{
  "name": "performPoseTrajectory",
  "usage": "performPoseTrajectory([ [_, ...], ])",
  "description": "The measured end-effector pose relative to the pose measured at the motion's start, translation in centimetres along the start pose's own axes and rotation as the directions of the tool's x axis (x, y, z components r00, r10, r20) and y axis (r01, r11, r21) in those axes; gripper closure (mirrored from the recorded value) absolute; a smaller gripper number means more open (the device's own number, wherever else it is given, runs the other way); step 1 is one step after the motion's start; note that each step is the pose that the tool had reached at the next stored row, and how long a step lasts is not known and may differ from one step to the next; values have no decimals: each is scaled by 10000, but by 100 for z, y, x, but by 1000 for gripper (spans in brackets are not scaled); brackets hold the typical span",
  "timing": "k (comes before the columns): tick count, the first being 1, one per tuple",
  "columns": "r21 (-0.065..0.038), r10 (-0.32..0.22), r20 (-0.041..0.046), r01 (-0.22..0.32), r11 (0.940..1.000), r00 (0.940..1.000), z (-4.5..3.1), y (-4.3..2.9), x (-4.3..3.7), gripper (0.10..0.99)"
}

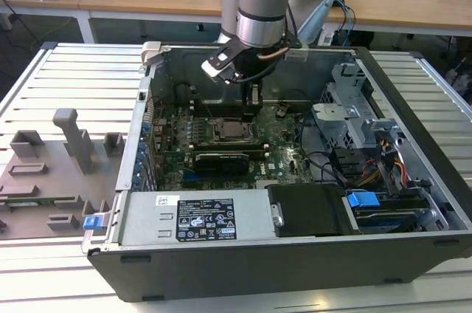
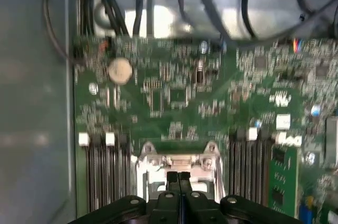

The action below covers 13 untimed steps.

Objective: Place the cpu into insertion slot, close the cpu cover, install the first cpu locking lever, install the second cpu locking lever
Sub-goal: 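Close the cpu cover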

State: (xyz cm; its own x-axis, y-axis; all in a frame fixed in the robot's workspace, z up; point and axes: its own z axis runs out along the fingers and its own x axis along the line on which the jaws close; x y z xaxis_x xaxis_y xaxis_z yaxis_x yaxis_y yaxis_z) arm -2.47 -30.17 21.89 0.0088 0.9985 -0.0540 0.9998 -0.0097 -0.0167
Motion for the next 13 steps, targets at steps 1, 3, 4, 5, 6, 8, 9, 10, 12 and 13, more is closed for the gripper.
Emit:
performPoseTrajectory([
  [1,0,1,0,-1,10000,10000,19,-45,1,980],
  [3,2,-1,2,1,10000,10000,76,-272,1,980],
  [4,1,2,1,-2,10000,10000,80,-319,1,980],
  [5,1,2,1,-2,10000,10000,81,-346,1,980],
  [6,1,1,1,-1,10000,10000,84,-390,1,980],
  [8,0,1,1,-1,10000,10000,89,-451,0,980],
  [9,1,0,1,0,10000,10000,93,-490,0,980],
  [10,0,1,-1,-1,10000,10000,95,-504,0,980],
  [12,0,0,-1,0,10000,10000,101,-518,0,980],
  [13,0,-6,-1,6,10000,10000,102,-518,-2,980],
])
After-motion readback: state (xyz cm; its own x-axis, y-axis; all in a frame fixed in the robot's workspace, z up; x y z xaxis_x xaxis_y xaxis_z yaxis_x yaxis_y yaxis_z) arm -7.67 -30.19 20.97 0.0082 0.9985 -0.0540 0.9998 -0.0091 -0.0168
